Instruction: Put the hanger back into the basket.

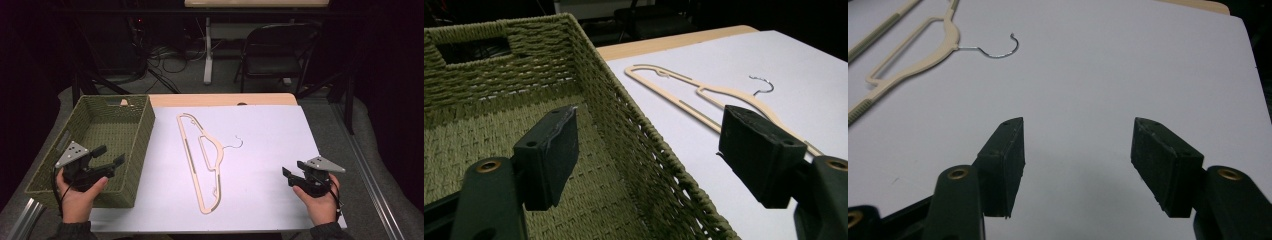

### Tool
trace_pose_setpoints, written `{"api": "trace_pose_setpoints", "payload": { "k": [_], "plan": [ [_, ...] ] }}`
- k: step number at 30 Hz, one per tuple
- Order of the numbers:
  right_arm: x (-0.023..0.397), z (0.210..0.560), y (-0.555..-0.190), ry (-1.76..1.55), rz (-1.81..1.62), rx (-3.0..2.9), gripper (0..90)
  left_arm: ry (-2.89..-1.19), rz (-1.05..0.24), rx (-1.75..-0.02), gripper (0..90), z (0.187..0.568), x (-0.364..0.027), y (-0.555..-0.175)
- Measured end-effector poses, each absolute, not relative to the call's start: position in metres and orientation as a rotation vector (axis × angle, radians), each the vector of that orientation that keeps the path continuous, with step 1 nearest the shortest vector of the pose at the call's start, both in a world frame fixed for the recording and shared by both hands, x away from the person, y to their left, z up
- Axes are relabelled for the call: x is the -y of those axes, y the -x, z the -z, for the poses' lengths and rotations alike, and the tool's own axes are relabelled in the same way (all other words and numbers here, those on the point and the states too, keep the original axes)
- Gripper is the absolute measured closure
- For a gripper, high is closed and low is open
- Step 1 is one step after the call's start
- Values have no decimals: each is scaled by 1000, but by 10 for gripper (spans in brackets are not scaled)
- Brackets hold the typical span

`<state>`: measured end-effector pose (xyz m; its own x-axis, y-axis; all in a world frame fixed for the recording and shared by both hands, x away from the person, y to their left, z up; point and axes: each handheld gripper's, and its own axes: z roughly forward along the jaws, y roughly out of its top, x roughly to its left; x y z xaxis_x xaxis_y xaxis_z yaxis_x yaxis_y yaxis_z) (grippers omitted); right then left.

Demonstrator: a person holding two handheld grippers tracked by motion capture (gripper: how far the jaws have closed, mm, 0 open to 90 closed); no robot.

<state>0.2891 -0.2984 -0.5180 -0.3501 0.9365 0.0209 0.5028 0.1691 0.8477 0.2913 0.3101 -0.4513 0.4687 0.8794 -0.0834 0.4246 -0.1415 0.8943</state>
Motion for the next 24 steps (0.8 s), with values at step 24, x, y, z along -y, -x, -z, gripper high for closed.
{"api": "trace_pose_setpoints", "payload": {
  "k": [24],
  "plan": [
    [242, 425, -341, -1254, -1025, -2132, 401, -1781, -557, -1100, 307, 443, -301, -286]
  ]
}}
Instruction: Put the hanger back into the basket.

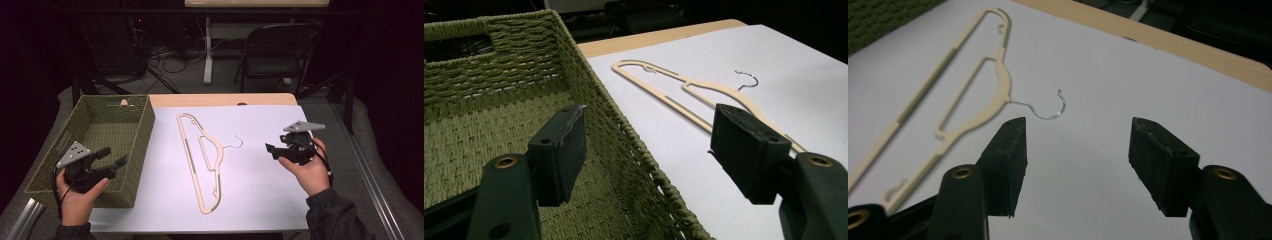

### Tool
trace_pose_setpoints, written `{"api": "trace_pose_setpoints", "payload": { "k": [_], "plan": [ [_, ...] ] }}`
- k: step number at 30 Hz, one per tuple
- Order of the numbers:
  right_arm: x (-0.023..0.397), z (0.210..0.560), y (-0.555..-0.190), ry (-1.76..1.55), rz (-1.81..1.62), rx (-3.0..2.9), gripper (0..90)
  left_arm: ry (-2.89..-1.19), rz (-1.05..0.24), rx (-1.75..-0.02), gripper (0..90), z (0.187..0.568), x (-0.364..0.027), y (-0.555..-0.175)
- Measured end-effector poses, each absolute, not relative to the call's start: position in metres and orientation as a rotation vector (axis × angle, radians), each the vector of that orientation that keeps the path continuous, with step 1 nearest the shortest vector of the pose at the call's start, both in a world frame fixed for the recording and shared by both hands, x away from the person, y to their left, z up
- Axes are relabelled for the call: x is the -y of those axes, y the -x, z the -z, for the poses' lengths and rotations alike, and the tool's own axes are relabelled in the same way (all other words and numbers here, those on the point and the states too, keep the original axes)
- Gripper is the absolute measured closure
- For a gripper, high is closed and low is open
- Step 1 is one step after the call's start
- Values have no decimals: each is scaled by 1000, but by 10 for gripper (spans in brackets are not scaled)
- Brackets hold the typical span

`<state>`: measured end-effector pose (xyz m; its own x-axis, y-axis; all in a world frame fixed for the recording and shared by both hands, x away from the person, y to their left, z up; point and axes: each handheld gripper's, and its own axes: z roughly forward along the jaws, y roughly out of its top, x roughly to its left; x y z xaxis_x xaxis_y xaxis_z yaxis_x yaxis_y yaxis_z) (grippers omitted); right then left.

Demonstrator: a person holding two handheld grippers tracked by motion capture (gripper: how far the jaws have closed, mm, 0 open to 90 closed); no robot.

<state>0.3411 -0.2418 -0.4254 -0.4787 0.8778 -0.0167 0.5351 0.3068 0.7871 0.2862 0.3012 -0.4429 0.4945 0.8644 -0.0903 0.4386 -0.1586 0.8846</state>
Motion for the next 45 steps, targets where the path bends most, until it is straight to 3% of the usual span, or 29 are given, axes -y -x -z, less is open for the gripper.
{"api": "trace_pose_setpoints", "payload": {
  "k": [6, 22, 36, 37, 38, 41, 42, 45],
  "plan": [
    [217, 402, -365, -1170, -1037, -2165, 396, -1778, -543, -1098, 307, 442, -302, -286],
    [176, 384, -416, -1161, -920, -2336, 446, -1782, -546, -1118, 307, 443, -304, -286],
    [152, 407, -447, -1239, -662, -2466, 504, -1790, -544, -1122, 307, 445, -304, -287],
    [150, 418, -449, -1231, -779, -2410, 511, -1790, -544, -1122, 307, 445, -304, -287],
    [150, 411, -449, -1252, -608, -2495, 512, -1790, -542, -1122, 307, 445, -304, -287],
    [146, 427, -452, -1230, -740, -2404, 512, -1791, -544, -1124, 307, 445, -304, -287],
    [145, 420, -450, -1256, -568, -2475, 512, -1790, -544, -1125, 307, 445, -305, -287],
    [140, 437, -452, -1243, -711, -2416, 513, -1790, -543, -1126, 307, 446, -305, -288]
  ]
}}
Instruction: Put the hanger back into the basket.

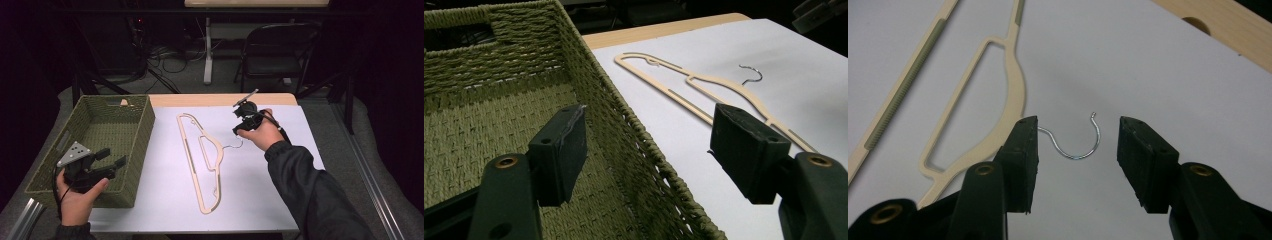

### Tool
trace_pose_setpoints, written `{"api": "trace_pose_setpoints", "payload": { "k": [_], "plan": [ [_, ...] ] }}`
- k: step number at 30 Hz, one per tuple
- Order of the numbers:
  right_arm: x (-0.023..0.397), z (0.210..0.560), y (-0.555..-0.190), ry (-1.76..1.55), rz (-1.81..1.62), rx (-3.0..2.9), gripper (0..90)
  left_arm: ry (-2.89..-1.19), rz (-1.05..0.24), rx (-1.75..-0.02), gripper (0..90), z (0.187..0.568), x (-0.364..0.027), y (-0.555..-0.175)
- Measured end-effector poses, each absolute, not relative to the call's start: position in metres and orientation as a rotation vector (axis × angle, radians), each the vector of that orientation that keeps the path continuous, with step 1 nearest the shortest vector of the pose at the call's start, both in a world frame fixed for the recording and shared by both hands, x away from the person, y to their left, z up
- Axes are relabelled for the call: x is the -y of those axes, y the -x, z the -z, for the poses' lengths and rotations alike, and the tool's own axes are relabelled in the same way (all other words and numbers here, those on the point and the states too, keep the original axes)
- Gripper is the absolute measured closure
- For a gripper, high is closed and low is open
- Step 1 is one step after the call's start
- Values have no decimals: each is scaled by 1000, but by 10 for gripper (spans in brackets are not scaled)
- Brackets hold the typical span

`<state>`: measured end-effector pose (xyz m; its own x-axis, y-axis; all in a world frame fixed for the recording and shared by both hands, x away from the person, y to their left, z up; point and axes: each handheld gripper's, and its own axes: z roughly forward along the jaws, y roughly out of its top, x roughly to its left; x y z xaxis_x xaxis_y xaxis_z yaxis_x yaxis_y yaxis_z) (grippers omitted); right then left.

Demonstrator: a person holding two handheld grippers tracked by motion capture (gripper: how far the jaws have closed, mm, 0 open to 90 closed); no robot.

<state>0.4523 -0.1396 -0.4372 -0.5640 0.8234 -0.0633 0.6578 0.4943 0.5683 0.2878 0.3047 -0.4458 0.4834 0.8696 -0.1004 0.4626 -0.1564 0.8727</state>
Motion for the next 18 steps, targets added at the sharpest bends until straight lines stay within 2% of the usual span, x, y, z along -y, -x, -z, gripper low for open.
{"api": "trace_pose_setpoints", "payload": {
  "k": [3, 18],
  "plan": [
    [132, 447, -452, -1233, -651, -2483, 570, -1794, -543, -1128, 308, 447, -304, -288],
    [104, 470, -450, -1244, -678, -2567, 579, -1801, -535, -1126, 310, 448, -303, -289]
  ]
}}
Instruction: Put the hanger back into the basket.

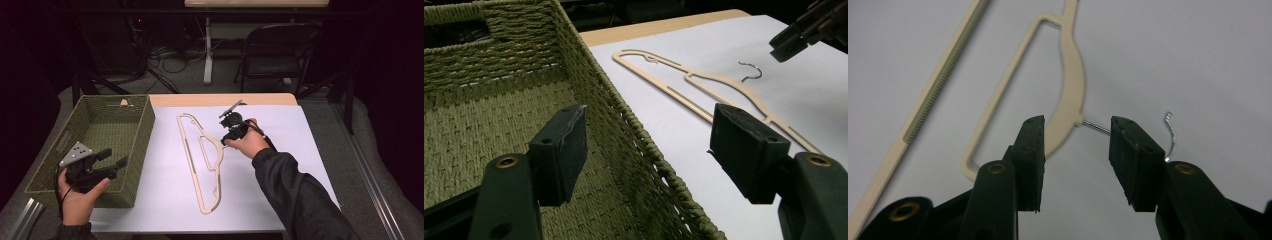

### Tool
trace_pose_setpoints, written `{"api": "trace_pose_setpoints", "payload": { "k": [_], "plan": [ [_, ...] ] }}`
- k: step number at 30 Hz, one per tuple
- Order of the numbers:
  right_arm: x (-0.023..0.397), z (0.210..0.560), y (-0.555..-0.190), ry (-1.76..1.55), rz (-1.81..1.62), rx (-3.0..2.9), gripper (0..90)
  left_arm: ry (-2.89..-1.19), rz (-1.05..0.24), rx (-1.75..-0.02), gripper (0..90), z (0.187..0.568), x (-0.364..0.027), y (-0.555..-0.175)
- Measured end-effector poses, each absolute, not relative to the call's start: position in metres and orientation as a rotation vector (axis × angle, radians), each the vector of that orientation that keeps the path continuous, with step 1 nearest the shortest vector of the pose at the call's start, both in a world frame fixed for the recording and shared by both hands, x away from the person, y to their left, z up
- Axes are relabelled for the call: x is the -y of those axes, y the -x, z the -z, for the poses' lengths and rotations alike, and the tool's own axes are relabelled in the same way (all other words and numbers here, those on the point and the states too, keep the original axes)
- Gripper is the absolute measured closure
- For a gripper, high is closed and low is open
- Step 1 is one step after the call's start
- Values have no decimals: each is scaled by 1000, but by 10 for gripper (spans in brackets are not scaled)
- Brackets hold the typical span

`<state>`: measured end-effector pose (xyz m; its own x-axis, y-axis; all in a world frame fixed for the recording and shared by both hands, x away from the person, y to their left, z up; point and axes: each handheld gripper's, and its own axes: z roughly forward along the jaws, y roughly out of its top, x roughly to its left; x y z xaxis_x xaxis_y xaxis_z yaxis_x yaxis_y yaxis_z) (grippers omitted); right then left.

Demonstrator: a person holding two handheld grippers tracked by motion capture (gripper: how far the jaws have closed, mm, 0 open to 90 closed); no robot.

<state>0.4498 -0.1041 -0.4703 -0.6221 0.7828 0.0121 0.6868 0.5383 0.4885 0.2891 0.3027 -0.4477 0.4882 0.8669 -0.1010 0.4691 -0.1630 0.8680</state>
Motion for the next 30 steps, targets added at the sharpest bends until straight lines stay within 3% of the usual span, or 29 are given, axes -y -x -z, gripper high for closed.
{"api": "trace_pose_setpoints", "payload": {
  "k": [14, 17, 30],
  "plan": [
    [56, 501, -446, -1241, -705, -2656, 594, -1801, -530, -1130, 312, 450, -304, -290],
    [53, 502, -445, -1246, -581, -2720, 601, -1802, -530, -1132, 313, 450, -304, -290],
    [43, 522, -439, -1288, -652, -2715, 624, -1803, -529, -1135, 314, 451, -303, -291]
  ]
}}
